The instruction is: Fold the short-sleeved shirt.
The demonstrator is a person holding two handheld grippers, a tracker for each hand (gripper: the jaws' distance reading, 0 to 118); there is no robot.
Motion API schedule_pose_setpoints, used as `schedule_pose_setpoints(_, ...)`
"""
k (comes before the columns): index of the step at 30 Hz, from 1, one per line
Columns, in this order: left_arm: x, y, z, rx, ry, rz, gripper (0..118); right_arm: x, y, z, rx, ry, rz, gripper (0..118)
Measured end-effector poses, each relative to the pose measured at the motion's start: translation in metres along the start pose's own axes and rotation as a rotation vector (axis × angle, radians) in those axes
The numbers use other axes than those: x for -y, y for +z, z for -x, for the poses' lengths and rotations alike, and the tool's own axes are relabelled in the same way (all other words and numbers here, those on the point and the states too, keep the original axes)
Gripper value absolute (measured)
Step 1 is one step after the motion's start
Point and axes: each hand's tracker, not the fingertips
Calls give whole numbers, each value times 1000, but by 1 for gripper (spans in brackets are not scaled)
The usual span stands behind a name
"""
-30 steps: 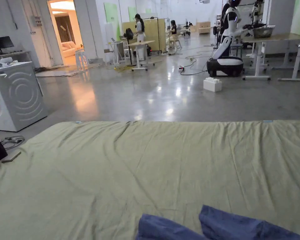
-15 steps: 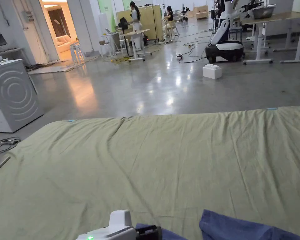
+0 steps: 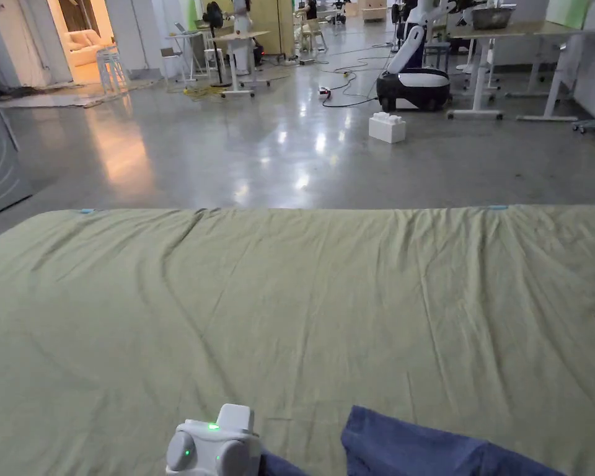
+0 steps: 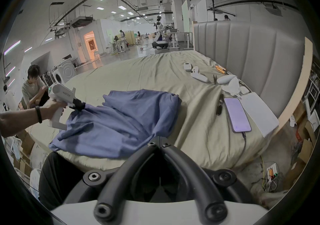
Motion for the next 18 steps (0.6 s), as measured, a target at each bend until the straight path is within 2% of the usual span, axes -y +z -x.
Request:
schedule_pose_setpoints(2, -4, -9, -6, -16, -69, 26, 3, -26, -19, 1, -21, 29, -30, 2)
schedule_pose_setpoints(3, -6, -14, -7, -30, -104, 11, 3, -40, -31, 0, -47, 50, -40, 12)
schedule_pose_setpoints(4, -8, -13, -9, -33, -121, 28, 3, -59, -50, -1, -80, 76, -25, 31)
schedule_pose_setpoints(5, -11, -13, -11, -42, -125, 43, 3, -78, -71, -1, -106, 95, 1, 56)
schedule_pose_setpoints(6, -13, -15, -13, -47, -137, 55, 3, -94, -93, 0, -128, 118, 28, 86)
schedule_pose_setpoints(7, -16, -17, -14, -59, -144, 53, 3, -111, -118, 2, -149, 150, 66, 98)
schedule_pose_setpoints(9, -21, -19, -17, -69, -160, 82, 3, -136, -169, 10, -190, 218, 129, 97)
schedule_pose_setpoints(11, -25, -21, -23, -69, -258, 141, 3, -156, -218, 19, -225, 289, 171, 97)
schedule_pose_setpoints(13, -30, -22, -22, -65, -256, 161, 3, -166, -265, 32, -237, 358, 248, 97)
schedule_pose_setpoints(15, -34, -24, -17, -36, -196, 197, 3, -166, -310, 42, -219, 451, 346, 97)
schedule_pose_setpoints(18, -36, -23, -9, 0, -184, 206, 3, -154, -361, 47, -156, 614, 431, 95)
